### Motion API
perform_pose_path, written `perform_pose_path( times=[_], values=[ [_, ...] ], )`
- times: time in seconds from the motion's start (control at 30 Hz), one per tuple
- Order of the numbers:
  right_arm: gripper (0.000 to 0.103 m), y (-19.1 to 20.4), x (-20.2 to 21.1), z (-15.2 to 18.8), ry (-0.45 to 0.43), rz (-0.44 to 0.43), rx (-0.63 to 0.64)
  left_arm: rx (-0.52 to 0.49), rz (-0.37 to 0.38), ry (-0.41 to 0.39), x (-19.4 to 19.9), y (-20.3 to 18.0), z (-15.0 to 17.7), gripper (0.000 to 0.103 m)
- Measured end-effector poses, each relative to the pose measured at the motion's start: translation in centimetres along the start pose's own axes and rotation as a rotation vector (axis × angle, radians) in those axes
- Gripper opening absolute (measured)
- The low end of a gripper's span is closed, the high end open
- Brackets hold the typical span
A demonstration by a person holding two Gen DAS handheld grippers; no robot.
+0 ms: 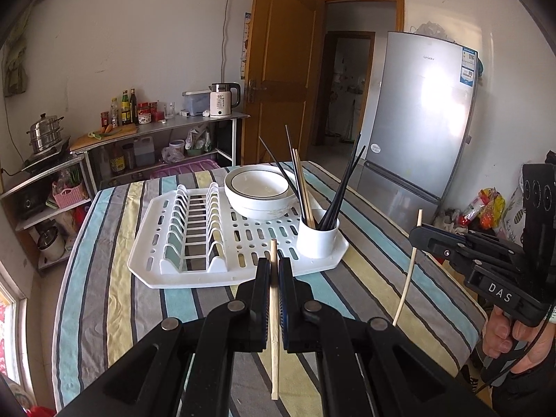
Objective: Organize utensils
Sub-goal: 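Lift both wooden chopsticks and carry them above the white cup, then lower both wooden chopsticks into the white cup and open both tools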
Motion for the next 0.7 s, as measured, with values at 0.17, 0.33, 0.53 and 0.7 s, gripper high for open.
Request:
perform_pose_path(
  times=[0.17, 0.33, 0.53, 0.7],
  values=[
    [0.005, -1.0, -0.1, -1.0, -0.022, 0.008, -0.015, -0.007, 0.018, -0.008, -0.6, -0.6, -1.5, 0.004],
    [0.005, -2.6, -0.9, -2.7, -0.037, 0.024, -0.038, -0.011, 0.043, -0.020, -2.4, -1.1, -3.9, 0.004],
    [0.005, -4.1, -2.1, -5.7, -0.077, 0.029, -0.062, -0.006, 0.068, -0.039, -5.3, -1.5, -7.7, 0.004],
    [0.005, -5.4, -3.3, -8.5, -0.116, 0.029, -0.092, 0.009, 0.091, -0.067, -7.6, -1.5, -11.2, 0.004]
  ],
)
Point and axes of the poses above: each gripper's, at about its wrist camera, not at the fingertips, and x roughly against the way its jaws point, y to its left, z to its underside, the point moved 4 cm from there along -x, roughly the way its jaws point, and after that the axes turned 7 degrees about -x, right-handed, at the moved point
